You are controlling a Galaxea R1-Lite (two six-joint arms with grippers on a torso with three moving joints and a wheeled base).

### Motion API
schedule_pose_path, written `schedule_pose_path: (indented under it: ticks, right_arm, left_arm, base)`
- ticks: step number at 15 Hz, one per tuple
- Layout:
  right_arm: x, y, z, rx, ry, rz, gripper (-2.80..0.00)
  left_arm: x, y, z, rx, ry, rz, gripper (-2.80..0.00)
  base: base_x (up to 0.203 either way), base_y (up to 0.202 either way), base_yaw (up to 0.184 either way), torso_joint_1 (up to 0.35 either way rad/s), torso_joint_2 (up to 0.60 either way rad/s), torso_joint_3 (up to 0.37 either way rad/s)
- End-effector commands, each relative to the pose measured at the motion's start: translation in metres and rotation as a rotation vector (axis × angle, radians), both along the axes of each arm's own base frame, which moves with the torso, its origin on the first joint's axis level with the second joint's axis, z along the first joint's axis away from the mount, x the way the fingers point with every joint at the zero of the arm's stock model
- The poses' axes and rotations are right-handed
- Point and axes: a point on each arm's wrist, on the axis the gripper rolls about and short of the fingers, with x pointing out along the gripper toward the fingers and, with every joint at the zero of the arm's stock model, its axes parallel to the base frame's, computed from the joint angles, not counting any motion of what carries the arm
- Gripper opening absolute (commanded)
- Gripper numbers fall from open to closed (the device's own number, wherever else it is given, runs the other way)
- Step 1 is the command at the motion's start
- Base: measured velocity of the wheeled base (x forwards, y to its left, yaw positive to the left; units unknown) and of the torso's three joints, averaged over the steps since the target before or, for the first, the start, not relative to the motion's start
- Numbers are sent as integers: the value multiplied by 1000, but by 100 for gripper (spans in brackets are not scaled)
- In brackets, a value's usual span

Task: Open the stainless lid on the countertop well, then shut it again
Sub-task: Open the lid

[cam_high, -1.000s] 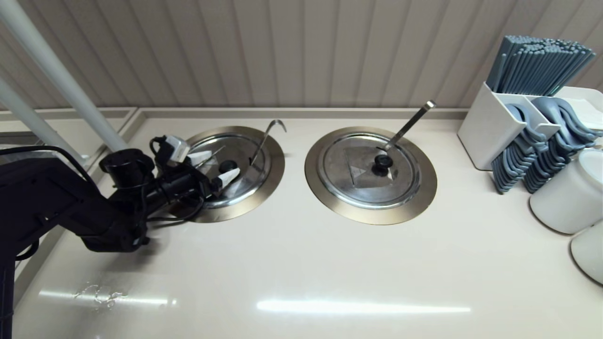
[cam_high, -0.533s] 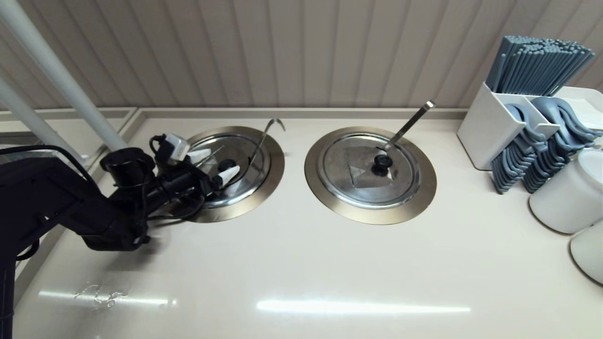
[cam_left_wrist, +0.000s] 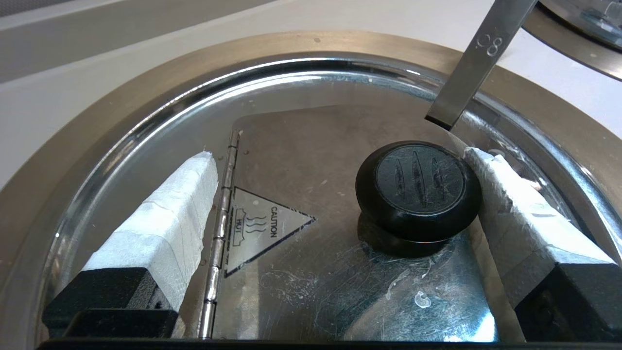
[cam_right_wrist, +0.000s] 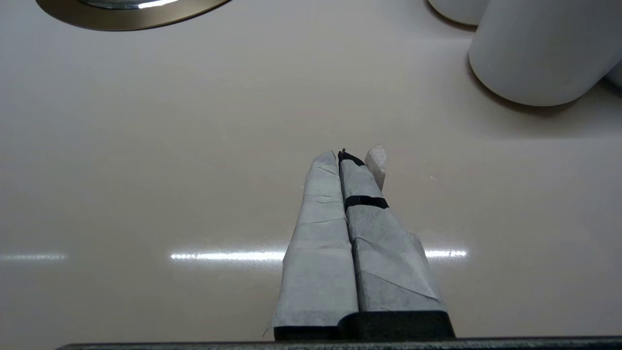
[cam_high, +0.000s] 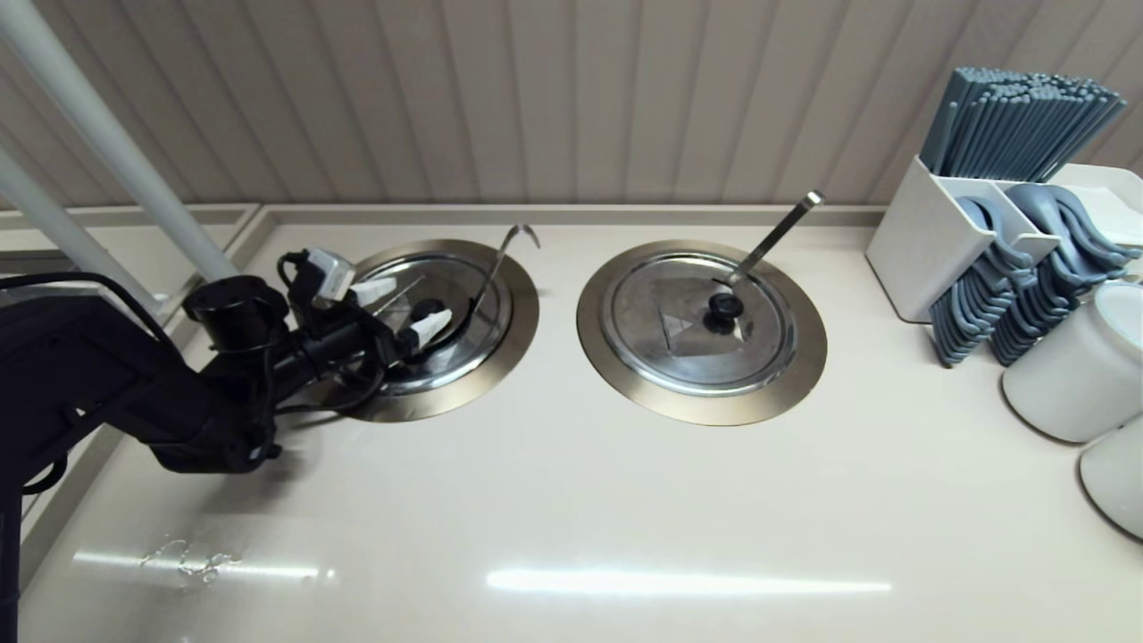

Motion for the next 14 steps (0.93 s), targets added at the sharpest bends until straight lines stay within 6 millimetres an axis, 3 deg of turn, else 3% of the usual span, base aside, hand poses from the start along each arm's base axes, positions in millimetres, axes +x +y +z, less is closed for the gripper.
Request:
schedule_pose_path:
  ticks: [1, 14]
  right_arm:
    - [0, 0, 0, 0, 0, 0, -280]
    - [0, 0, 0, 0, 0, 0, -280]
  left_arm:
    - [0, 3, 4, 1, -18, 6, 0]
    - [3, 12, 14, -38, -34, 39, 0]
  base:
    - [0, 0, 0, 0, 0, 0]
    - [0, 0, 0, 0, 0, 0]
